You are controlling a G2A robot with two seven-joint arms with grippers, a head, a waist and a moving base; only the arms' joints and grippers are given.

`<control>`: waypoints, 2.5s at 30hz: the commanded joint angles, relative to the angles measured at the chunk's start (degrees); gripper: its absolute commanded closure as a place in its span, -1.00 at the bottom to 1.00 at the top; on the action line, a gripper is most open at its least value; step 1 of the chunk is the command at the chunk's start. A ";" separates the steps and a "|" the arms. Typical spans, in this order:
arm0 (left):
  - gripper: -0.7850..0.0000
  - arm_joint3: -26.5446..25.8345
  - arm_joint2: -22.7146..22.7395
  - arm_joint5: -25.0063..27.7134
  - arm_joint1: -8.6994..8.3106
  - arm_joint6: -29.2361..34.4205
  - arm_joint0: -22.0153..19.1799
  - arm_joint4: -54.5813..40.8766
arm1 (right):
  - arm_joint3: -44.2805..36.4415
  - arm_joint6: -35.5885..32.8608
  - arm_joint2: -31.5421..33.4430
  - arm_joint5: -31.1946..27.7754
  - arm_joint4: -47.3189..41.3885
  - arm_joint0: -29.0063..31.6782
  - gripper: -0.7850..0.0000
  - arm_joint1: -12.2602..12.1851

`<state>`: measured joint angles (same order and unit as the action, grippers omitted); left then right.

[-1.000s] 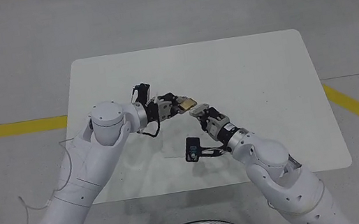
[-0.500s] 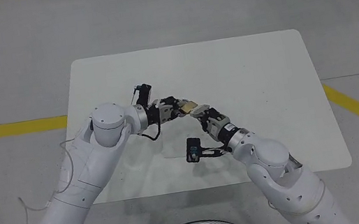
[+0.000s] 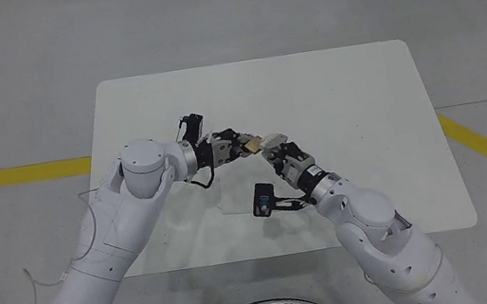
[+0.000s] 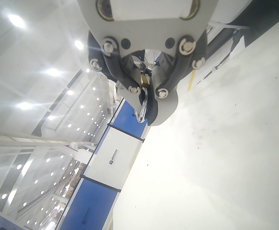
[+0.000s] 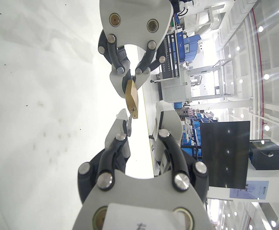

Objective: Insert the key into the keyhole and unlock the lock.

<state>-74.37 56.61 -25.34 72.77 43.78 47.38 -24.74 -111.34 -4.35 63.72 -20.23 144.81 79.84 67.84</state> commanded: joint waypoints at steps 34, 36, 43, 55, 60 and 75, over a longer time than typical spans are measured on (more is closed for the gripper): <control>1.00 2.29 0.78 1.61 0.04 1.01 -1.69 -0.39 | -0.96 -0.60 0.97 -2.34 -0.74 0.31 1.00 0.22; 1.00 2.30 0.78 1.61 0.02 1.29 -1.72 -0.35 | -0.73 -0.71 0.71 -2.59 -0.52 0.00 1.00 0.28; 1.00 2.01 0.58 1.35 0.00 1.29 -1.44 -0.03 | -0.49 -1.36 -0.26 -2.29 0.37 -0.84 1.00 0.51; 1.00 1.75 0.80 0.94 0.12 1.49 -1.08 -1.91 | 1.31 -2.12 -1.33 -1.29 0.33 -2.50 1.00 1.03; 1.00 2.06 2.00 2.03 0.16 0.46 -0.54 -4.13 | 1.32 -1.99 -0.80 0.60 -1.96 -2.33 -1.00 1.25; 1.00 2.19 5.22 5.91 0.47 -3.69 2.18 -11.52 | 1.32 -1.99 -0.80 0.60 -1.96 -2.33 -1.00 1.25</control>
<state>-72.15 61.36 -19.93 73.18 40.74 49.22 -34.95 -110.02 -6.34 62.93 -19.63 142.85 77.52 69.09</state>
